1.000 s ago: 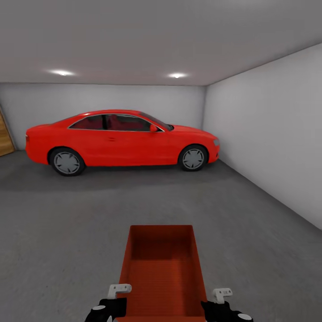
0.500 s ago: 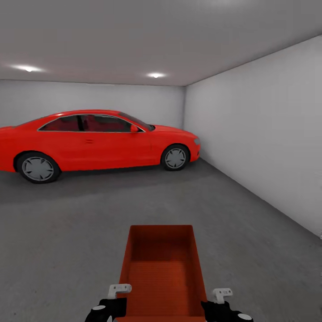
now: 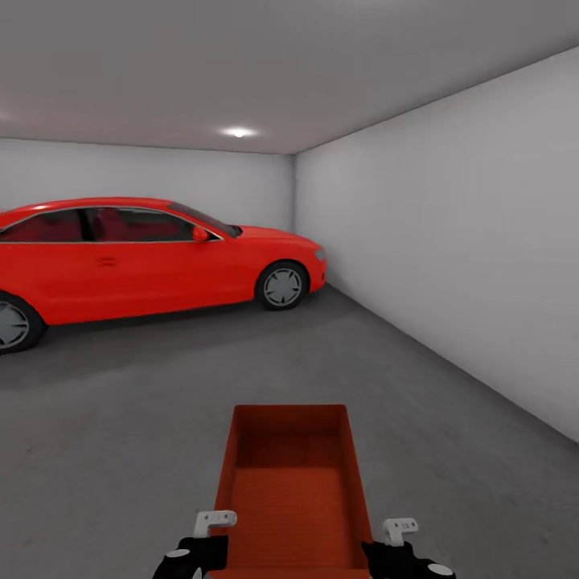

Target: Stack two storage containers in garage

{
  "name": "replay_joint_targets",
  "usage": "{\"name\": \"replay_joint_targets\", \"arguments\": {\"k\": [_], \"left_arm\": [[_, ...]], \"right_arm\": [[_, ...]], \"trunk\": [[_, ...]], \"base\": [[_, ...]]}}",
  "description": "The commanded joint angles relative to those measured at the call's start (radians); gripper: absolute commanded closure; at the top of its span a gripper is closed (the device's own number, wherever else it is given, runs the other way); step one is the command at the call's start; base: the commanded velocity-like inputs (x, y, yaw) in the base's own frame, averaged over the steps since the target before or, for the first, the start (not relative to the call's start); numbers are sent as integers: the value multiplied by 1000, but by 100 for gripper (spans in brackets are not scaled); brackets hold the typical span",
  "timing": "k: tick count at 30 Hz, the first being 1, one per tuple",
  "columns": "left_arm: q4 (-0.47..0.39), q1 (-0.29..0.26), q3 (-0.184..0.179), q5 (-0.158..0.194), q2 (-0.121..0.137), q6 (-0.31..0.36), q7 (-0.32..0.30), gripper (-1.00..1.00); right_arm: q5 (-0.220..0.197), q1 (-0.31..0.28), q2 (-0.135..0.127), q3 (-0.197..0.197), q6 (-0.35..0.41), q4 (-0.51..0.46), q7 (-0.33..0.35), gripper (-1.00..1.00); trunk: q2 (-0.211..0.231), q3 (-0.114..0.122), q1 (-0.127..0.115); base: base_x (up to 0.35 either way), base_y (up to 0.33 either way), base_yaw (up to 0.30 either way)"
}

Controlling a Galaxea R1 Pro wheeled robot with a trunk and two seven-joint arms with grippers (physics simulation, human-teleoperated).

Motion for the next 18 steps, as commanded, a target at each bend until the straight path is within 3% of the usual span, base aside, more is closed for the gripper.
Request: {"name": "replay_joint_targets", "arguments": {"k": [1, 18], "left_arm": [[-32, -1, 0, 0, -22, 6, 8, 100], [-32, -1, 0, 0, -22, 6, 9, 100]], "right_arm": [[9, 0, 6, 33, 0, 2, 9, 100], [9, 0, 6, 34, 0, 2, 7, 100]], "trunk": [[-1, -2, 1], [-1, -2, 1]], "base": [[326, 0, -274], [326, 0, -274]]}}
